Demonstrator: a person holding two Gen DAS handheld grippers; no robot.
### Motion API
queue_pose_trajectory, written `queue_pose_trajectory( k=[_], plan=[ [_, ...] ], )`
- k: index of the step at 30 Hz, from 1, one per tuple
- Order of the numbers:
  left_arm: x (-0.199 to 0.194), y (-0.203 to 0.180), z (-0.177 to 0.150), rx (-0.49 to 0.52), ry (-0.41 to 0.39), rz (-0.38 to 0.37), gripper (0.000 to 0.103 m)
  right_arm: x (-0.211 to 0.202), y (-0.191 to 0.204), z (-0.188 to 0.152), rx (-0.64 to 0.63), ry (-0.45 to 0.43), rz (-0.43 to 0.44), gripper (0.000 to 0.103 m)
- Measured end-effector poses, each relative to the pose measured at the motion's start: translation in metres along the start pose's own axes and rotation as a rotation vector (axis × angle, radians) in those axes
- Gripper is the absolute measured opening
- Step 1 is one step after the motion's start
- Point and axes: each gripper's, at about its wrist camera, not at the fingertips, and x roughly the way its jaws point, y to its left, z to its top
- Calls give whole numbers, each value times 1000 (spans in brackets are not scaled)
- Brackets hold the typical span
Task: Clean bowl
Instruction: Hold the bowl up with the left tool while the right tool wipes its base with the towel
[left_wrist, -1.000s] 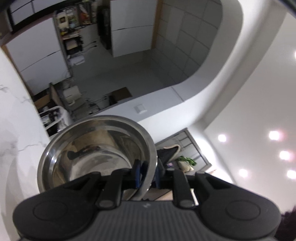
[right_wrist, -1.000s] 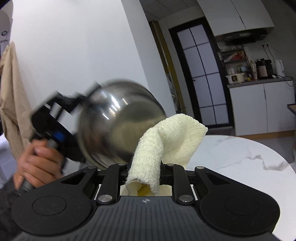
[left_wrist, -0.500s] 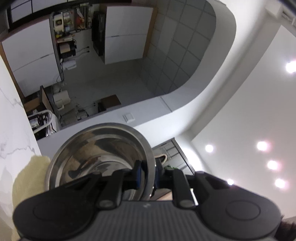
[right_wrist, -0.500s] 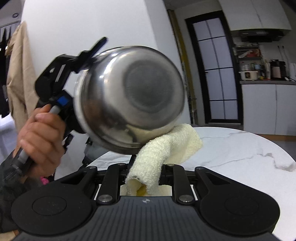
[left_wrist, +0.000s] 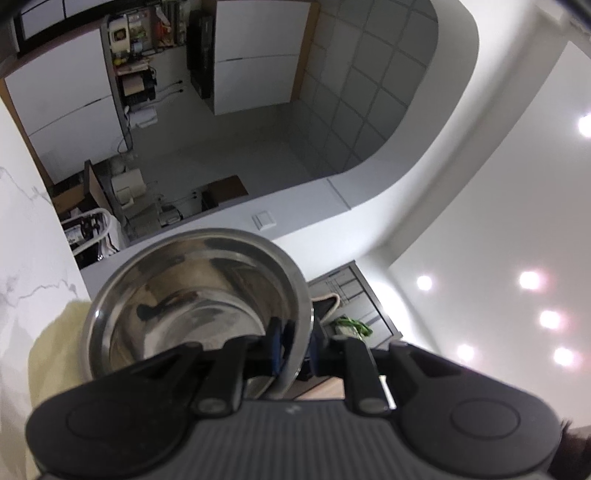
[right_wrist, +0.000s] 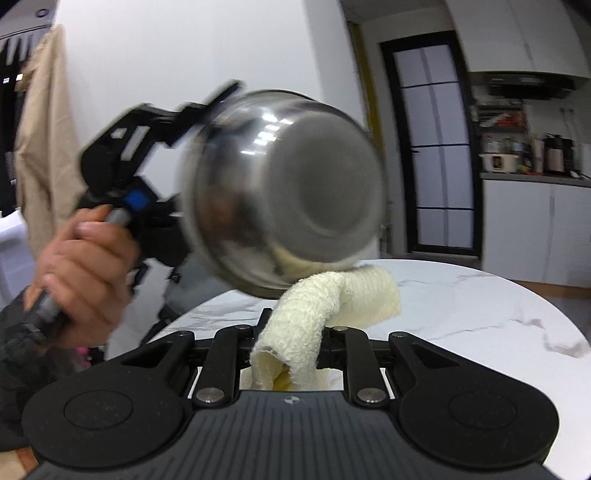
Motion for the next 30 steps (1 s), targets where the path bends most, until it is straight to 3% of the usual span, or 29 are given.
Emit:
queue_pose_trajectory(
  k=[7,22,30],
  plan=[
    [2,3,-3,-10,21,1,13,-9,-6,1,-30,-81,-150,20],
    [-5,7,0,15,-39,19,15,-2,17,1,-122,-26,-73,20],
    [-12,0,4,81,-91,93,13,2,24,0,-111,-1,-25,20]
  ],
)
